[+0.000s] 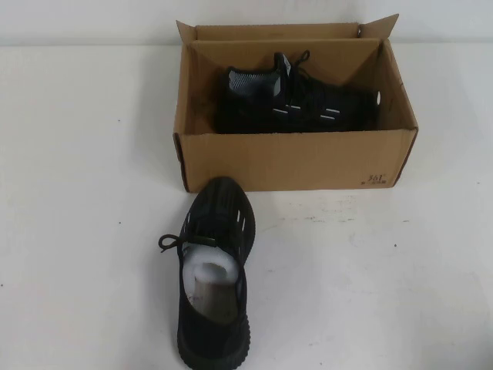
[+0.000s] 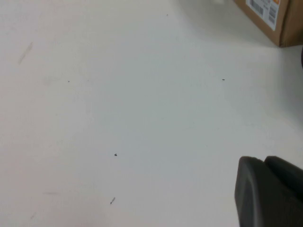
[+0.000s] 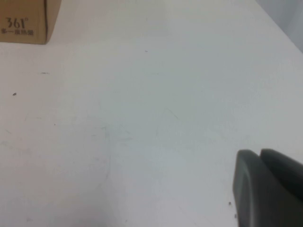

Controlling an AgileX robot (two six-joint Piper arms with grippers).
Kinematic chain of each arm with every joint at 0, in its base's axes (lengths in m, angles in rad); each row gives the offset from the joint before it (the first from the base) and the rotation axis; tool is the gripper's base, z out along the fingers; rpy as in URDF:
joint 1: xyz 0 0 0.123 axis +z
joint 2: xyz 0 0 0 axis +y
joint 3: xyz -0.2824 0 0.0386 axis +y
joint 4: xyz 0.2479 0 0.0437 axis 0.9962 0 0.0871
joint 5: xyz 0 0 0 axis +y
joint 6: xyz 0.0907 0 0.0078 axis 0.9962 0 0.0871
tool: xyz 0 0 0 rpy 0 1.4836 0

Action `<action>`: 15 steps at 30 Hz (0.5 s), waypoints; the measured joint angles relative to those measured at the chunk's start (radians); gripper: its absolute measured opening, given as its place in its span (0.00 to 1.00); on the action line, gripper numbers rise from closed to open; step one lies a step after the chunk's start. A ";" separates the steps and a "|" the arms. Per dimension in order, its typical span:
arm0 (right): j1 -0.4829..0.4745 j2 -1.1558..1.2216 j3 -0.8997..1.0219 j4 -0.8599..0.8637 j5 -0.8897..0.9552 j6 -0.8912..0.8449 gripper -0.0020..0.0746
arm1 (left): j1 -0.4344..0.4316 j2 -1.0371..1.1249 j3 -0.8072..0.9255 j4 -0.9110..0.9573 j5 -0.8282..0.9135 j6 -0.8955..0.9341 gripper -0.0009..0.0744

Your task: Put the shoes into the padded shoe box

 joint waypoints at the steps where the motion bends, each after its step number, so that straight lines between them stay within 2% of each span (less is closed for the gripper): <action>1: 0.000 0.000 0.000 0.000 0.000 0.000 0.02 | 0.000 0.000 0.000 0.000 0.000 0.000 0.01; 15: 0.000 0.000 0.000 0.000 0.000 0.000 0.02 | 0.000 0.000 0.000 -0.004 -0.013 0.000 0.01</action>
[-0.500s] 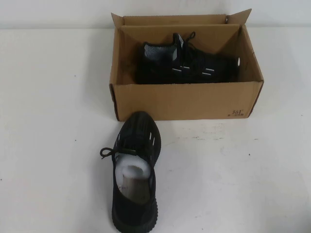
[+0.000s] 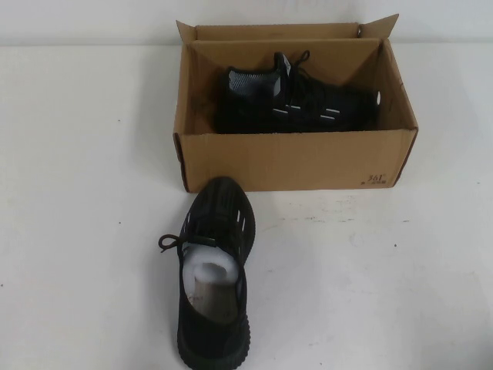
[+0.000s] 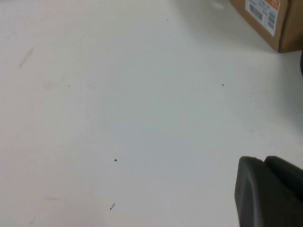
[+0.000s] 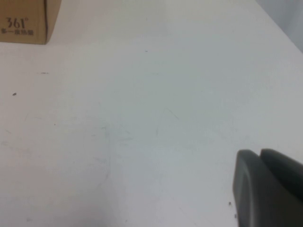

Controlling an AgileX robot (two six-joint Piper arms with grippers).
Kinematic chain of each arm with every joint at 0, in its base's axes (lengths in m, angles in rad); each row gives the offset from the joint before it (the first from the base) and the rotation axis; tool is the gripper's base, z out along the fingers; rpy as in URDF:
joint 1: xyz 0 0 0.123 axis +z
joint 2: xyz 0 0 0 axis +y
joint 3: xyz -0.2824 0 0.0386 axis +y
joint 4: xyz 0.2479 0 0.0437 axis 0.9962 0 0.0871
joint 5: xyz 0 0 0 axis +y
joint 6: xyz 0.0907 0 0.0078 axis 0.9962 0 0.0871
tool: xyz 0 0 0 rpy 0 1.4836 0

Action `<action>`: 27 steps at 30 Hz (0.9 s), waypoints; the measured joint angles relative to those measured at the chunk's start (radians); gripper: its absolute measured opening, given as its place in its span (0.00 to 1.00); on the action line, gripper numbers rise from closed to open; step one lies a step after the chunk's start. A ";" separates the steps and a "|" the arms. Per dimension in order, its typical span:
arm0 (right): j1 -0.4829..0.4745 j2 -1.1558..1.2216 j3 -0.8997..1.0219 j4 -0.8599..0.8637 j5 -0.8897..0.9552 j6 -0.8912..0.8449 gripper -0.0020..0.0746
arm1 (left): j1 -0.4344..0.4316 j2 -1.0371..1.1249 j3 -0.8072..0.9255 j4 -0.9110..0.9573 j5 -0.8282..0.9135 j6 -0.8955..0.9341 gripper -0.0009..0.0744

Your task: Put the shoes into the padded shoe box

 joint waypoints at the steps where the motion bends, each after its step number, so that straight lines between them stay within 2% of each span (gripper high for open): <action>1: 0.000 0.000 0.000 0.000 0.000 0.000 0.02 | 0.000 0.000 0.000 0.000 -0.004 0.000 0.01; 11: 0.000 0.000 0.000 0.000 0.000 0.000 0.02 | 0.000 0.000 0.000 -0.057 -0.032 0.000 0.01; 22: 0.000 0.000 0.000 0.000 0.000 0.000 0.02 | 0.000 0.000 0.000 -0.564 -0.209 -0.001 0.01; 27: 0.000 0.000 0.000 0.000 0.000 0.000 0.02 | 0.000 0.000 0.000 -0.643 -0.266 -0.001 0.01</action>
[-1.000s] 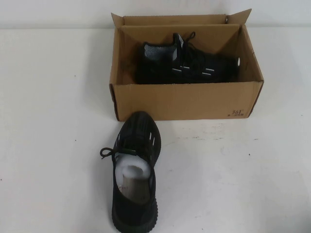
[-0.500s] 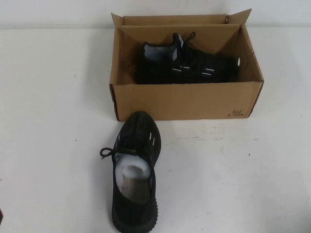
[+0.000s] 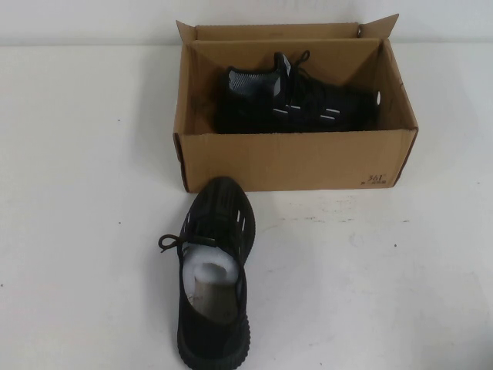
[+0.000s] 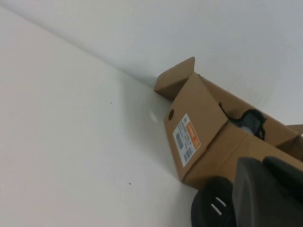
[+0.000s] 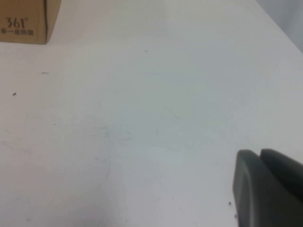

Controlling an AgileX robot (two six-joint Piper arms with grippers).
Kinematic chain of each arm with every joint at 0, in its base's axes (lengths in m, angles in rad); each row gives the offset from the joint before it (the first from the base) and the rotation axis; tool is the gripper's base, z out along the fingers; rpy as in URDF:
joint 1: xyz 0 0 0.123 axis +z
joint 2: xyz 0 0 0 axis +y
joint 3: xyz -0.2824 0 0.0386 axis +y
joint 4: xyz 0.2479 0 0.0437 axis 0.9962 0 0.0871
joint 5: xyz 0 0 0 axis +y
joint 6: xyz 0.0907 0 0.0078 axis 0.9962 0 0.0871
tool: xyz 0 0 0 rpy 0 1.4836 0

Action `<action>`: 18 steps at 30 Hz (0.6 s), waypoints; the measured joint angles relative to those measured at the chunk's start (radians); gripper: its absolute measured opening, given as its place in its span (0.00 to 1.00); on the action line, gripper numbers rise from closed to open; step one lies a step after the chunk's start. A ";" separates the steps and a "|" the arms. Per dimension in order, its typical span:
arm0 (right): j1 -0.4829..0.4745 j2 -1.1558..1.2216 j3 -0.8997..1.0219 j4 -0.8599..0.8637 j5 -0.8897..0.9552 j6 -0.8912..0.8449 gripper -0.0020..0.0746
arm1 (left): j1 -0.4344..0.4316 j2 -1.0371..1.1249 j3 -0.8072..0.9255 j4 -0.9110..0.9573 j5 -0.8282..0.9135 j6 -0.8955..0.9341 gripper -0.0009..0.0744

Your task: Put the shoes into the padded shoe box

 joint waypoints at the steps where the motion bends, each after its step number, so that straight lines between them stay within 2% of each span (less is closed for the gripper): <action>1: 0.000 0.000 0.000 0.000 0.000 0.000 0.01 | 0.000 0.000 0.000 -0.008 0.000 0.000 0.01; 4: 0.000 0.000 0.000 0.000 0.000 0.000 0.02 | 0.000 0.000 -0.004 -0.055 0.018 -0.007 0.01; 9: 0.000 0.000 0.000 0.000 0.000 0.000 0.02 | 0.000 0.036 -0.129 -0.046 0.197 -0.009 0.01; 14: 0.000 0.000 0.000 0.000 0.000 0.000 0.02 | 0.000 0.254 -0.340 0.062 0.430 0.006 0.01; 18: 0.000 0.000 0.000 0.000 0.000 0.000 0.02 | 0.000 0.482 -0.491 0.117 0.637 0.151 0.01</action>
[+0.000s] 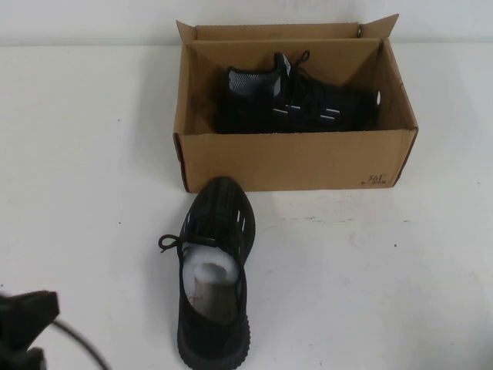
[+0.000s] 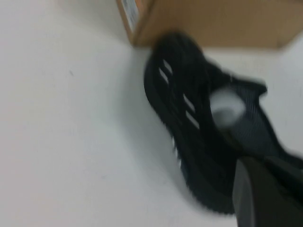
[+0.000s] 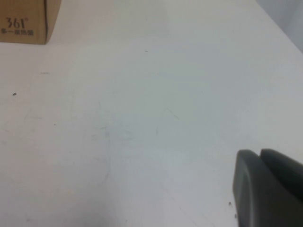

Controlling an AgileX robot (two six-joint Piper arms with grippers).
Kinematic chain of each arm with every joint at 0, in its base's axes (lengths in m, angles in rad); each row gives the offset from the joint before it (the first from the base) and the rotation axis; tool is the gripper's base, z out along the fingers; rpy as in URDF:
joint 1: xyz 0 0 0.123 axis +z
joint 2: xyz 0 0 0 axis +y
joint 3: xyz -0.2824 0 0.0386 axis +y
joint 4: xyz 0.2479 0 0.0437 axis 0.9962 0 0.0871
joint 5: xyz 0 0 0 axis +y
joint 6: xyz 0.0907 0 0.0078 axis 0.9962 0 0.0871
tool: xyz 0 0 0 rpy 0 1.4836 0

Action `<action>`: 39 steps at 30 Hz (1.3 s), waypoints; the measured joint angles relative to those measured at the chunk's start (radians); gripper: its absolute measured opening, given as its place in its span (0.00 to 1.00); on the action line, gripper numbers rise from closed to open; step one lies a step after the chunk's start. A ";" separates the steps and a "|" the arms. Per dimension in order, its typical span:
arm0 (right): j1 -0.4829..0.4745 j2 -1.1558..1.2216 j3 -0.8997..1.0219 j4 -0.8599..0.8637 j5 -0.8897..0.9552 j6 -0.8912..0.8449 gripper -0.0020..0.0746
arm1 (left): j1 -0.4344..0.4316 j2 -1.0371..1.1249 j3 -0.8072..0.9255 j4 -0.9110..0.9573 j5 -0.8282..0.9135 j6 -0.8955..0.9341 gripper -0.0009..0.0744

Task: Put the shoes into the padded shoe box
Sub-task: Pick up the shoe from the table

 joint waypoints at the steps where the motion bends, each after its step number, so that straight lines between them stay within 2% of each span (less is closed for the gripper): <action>1: 0.000 0.000 0.000 0.000 0.000 0.000 0.02 | 0.000 0.060 -0.050 0.005 0.047 0.057 0.01; 9: 0.000 0.000 0.000 0.000 0.000 0.000 0.02 | 0.000 0.471 -0.337 -0.042 0.271 0.506 0.01; 13: 0.000 0.000 0.000 0.000 0.000 0.000 0.02 | -0.023 0.641 -0.478 -0.045 0.328 0.646 0.01; 23: 0.000 0.000 0.000 0.000 0.000 0.000 0.02 | -0.318 0.919 -0.769 0.060 0.427 0.828 0.02; 25: 0.000 0.000 0.000 0.000 0.000 0.000 0.02 | -0.363 0.958 -0.810 0.082 0.463 0.860 0.08; 29: 0.000 0.000 0.000 0.000 0.000 0.000 0.02 | -0.427 1.027 -0.859 0.155 0.478 0.879 0.33; 32: 0.000 0.000 0.000 0.000 0.000 0.000 0.02 | -0.449 1.068 -0.865 0.184 0.458 0.883 0.47; 39: 0.000 0.000 0.000 0.000 0.000 0.000 0.02 | -0.458 1.120 -0.865 0.232 0.403 0.916 0.52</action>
